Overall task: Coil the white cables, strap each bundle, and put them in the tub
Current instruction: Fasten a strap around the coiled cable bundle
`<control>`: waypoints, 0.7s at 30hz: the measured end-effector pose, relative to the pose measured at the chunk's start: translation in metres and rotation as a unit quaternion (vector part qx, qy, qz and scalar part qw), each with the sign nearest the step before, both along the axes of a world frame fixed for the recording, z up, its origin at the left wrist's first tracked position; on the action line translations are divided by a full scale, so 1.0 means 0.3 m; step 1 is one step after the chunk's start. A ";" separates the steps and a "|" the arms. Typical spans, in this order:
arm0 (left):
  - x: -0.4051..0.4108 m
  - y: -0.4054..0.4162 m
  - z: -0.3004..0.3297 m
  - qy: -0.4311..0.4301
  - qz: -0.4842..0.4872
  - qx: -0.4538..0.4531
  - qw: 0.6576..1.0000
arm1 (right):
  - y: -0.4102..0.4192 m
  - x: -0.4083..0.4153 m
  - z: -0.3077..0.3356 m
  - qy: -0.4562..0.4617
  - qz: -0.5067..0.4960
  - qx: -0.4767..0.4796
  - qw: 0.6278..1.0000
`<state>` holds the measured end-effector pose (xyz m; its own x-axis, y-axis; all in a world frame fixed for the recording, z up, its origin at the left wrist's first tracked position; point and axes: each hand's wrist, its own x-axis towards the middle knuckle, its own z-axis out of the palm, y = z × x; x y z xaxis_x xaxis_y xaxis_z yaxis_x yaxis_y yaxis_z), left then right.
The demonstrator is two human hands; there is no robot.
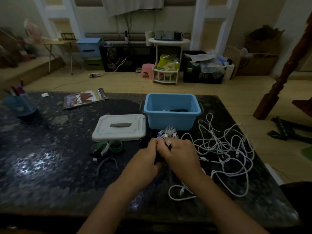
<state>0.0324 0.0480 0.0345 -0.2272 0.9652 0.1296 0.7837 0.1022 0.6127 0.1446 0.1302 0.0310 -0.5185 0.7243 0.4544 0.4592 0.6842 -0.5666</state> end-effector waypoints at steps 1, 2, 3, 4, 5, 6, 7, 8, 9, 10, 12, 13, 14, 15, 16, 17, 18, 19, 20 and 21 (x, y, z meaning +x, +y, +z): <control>0.002 -0.003 -0.008 0.026 0.015 0.019 0.999 | -0.002 -0.008 0.003 0.004 -0.005 -0.021 1.000; 0.004 -0.007 -0.018 0.038 0.028 0.039 0.998 | -0.002 -0.015 0.005 0.006 -0.007 -0.040 0.999; 0.007 -0.011 -0.026 0.042 0.032 0.060 0.997 | -0.001 -0.017 0.009 0.009 -0.007 -0.056 0.998; 0.011 -0.011 -0.033 0.042 0.033 0.082 0.995 | 0.000 -0.017 0.016 0.011 -0.008 -0.066 0.998; 0.013 -0.010 -0.038 0.038 0.036 0.099 0.994 | 0.001 -0.017 0.021 0.013 -0.008 -0.066 0.998; 0.014 -0.008 -0.037 0.027 0.042 0.113 0.992 | -0.001 -0.018 0.026 0.018 -0.006 -0.058 0.998; 0.011 -0.007 -0.037 0.009 0.048 0.116 0.992 | -0.002 -0.020 0.026 0.023 -0.004 -0.049 0.998; 0.005 -0.007 -0.034 -0.018 0.048 0.109 0.993 | -0.004 -0.022 0.027 0.028 -0.001 -0.045 0.999; -0.003 -0.011 -0.031 -0.049 0.044 0.092 0.994 | -0.006 -0.026 0.028 0.029 0.003 -0.047 0.998; -0.012 -0.016 -0.028 -0.070 0.038 0.073 0.994 | -0.006 -0.030 0.026 0.022 0.006 -0.051 0.998; -0.029 -0.031 -0.033 -0.017 0.037 0.044 0.998 | -0.009 -0.046 0.019 -0.012 0.008 -0.072 0.997; -0.037 -0.038 -0.036 0.031 0.046 0.024 0.998 | -0.010 -0.056 0.011 -0.031 0.005 -0.097 0.995; -0.042 -0.047 -0.038 0.078 0.062 0.011 0.995 | -0.010 -0.068 0.001 -0.045 -0.002 -0.140 0.989; -0.045 -0.052 -0.040 0.129 0.074 0.009 0.989 | -0.011 -0.080 -0.007 -0.048 -0.007 -0.204 0.978; -0.046 -0.058 -0.040 0.185 0.077 0.017 0.980 | -0.016 -0.091 -0.013 -0.038 -0.007 -0.286 0.958; -0.053 -0.067 -0.044 0.238 0.072 0.020 0.968 | -0.024 -0.103 -0.017 -0.021 -0.003 -0.376 0.926; -0.068 -0.076 -0.059 0.254 0.067 0.038 0.964 | -0.035 -0.115 -0.017 -0.001 0.003 -0.461 0.888; -0.083 -0.087 -0.072 0.257 0.054 0.040 0.964 | -0.046 -0.128 -0.015 0.017 0.009 -0.523 0.852; -0.093 -0.099 -0.081 0.247 0.044 0.012 0.968 | -0.056 -0.139 -0.017 0.025 0.018 -0.558 0.829; -0.100 -0.110 -0.081 0.239 0.047 -0.017 0.970 | -0.068 -0.149 -0.020 0.019 0.028 -0.571 0.820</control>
